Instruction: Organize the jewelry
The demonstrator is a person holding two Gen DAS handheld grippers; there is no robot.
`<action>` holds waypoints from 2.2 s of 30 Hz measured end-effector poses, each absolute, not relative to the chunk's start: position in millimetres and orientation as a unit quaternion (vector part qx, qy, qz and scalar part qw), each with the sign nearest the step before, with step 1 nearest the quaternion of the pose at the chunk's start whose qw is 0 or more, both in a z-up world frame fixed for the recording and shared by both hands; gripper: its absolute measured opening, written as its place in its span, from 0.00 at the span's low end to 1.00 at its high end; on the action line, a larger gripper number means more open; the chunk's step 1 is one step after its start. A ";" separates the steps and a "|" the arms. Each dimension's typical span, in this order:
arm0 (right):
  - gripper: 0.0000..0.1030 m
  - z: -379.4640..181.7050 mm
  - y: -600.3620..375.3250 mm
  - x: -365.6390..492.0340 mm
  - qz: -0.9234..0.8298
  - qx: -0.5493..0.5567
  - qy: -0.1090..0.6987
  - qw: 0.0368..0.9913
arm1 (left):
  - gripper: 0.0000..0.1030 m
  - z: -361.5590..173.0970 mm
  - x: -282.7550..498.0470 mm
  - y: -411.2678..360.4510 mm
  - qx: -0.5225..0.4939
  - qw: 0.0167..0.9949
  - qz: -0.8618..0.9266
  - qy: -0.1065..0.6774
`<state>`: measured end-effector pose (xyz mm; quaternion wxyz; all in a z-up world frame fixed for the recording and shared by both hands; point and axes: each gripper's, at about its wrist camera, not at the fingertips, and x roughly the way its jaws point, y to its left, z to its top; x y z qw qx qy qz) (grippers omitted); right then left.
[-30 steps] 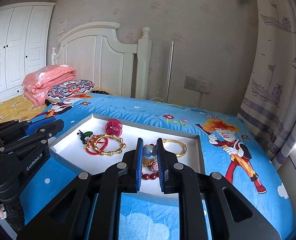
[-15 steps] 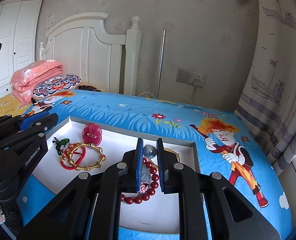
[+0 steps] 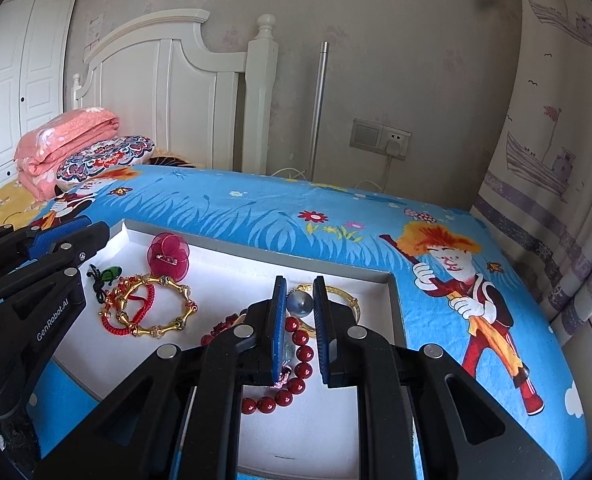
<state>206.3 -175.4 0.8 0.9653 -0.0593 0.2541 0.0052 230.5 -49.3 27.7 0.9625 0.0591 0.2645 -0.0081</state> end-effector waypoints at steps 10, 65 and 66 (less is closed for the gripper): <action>0.15 2.2 -170.9 213.3 0.006 -0.063 0.258 0.964 | 0.14 27.3 236.1 -50.9 0.059 0.961 -0.006 0.269; 0.78 18.0 -188.1 156.6 0.016 -0.045 0.349 0.936 | 0.95 39.8 167.9 -19.0 0.050 0.943 -0.027 0.327; 0.78 17.6 -187.9 156.9 0.016 -0.046 0.350 0.936 | 0.95 39.8 167.7 -19.5 0.050 0.943 -0.027 0.327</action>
